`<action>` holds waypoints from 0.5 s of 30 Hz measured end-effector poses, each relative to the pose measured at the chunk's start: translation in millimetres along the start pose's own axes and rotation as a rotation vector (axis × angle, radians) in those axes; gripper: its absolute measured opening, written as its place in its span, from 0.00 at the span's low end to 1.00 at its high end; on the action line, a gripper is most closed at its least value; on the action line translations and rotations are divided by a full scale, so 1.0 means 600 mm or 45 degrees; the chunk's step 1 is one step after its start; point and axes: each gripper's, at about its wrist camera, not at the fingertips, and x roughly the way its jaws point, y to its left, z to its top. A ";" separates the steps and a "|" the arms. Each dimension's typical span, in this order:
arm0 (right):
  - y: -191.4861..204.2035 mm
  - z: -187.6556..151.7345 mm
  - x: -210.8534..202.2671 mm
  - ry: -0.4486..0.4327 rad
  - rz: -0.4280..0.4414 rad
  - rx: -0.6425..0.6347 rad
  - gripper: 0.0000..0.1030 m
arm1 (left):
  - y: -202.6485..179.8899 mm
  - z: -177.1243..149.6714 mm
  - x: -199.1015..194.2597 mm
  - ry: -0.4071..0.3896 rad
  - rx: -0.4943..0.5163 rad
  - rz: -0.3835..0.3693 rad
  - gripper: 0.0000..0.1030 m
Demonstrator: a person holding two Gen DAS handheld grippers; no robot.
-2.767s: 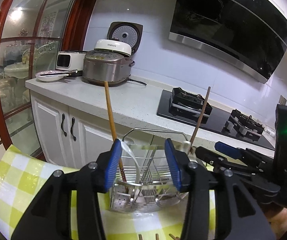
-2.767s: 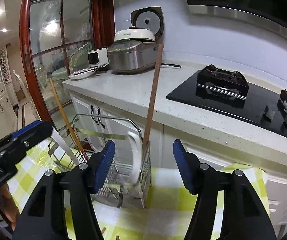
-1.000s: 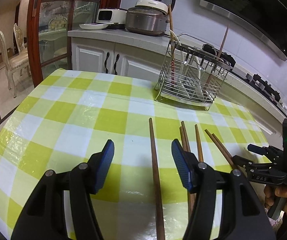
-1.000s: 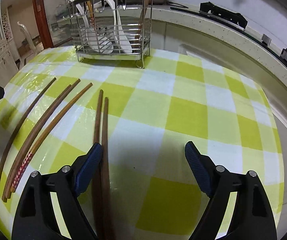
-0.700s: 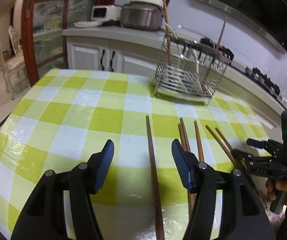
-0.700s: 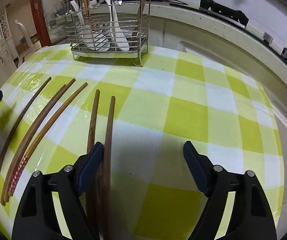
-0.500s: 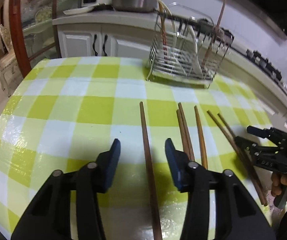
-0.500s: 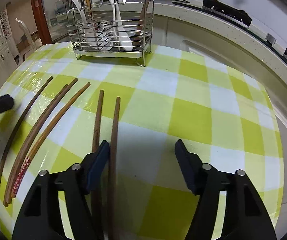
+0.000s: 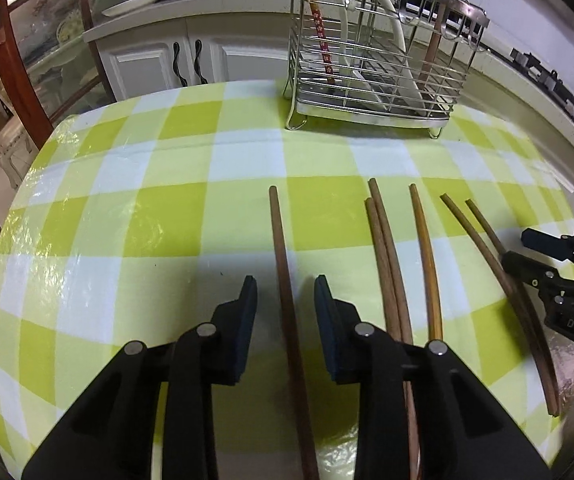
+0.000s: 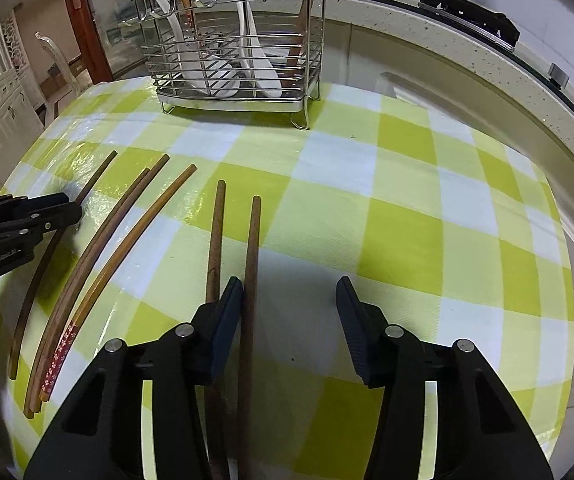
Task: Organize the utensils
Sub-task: 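Move both tools back over the chopsticks lying on the tablecloth, then close the right tool on a chopstick while the left tool grasps another chopstick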
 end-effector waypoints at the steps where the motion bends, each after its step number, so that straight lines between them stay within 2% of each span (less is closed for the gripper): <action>1: 0.001 0.000 0.000 0.002 0.003 -0.002 0.43 | -0.002 0.002 0.002 0.005 0.017 0.015 0.26; 3: 0.004 0.002 -0.001 0.005 0.014 -0.006 0.38 | -0.005 0.006 0.004 0.009 0.040 0.037 0.19; 5: 0.009 0.002 -0.001 0.000 0.025 -0.017 0.32 | -0.003 0.007 0.004 0.012 0.044 0.037 0.08; 10: 0.010 -0.001 -0.005 -0.009 0.033 -0.013 0.12 | -0.003 0.006 0.002 0.011 0.056 0.028 0.07; 15: 0.003 -0.005 -0.008 -0.013 0.065 0.005 0.09 | -0.003 0.002 -0.010 -0.009 0.039 0.002 0.06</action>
